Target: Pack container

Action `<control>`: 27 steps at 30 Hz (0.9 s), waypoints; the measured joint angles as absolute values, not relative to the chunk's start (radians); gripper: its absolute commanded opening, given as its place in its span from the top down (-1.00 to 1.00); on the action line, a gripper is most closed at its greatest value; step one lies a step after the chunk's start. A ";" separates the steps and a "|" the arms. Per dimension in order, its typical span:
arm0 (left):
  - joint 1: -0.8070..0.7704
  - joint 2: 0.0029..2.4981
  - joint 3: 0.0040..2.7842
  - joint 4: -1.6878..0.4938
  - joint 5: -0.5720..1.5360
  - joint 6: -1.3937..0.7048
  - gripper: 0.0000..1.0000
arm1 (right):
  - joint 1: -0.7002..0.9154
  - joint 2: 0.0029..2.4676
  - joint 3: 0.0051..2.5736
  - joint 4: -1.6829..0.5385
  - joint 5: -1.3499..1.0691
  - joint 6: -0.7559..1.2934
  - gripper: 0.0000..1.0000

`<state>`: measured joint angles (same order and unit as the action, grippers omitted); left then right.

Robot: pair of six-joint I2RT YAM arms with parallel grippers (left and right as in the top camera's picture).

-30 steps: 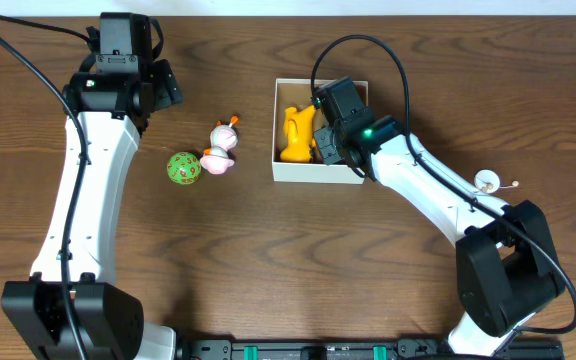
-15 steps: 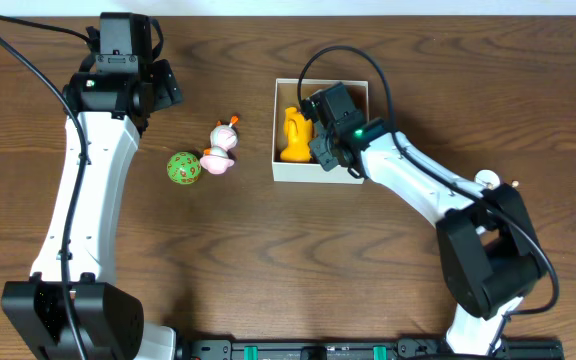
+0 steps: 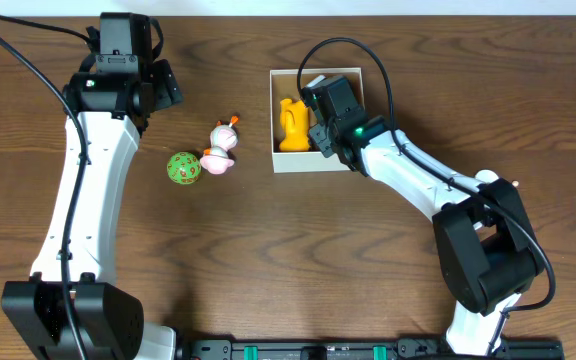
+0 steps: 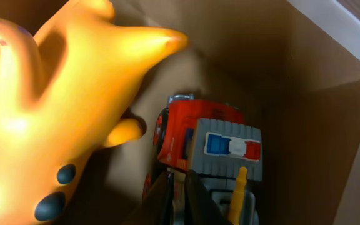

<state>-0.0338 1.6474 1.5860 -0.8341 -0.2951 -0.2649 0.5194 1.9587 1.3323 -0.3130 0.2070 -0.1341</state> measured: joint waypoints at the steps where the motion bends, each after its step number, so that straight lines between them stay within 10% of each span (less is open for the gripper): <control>1: -0.034 1.647 1.586 -0.834 -0.295 -0.265 -0.96 | 0.519 1.959 1.332 -0.312 0.208 -0.136 0.80; 27: -0.034 1.647 1.586 -0.834 -0.295 -0.265 -0.96 | 0.529 1.883 1.340 -0.490 -0.057 -0.117 0.80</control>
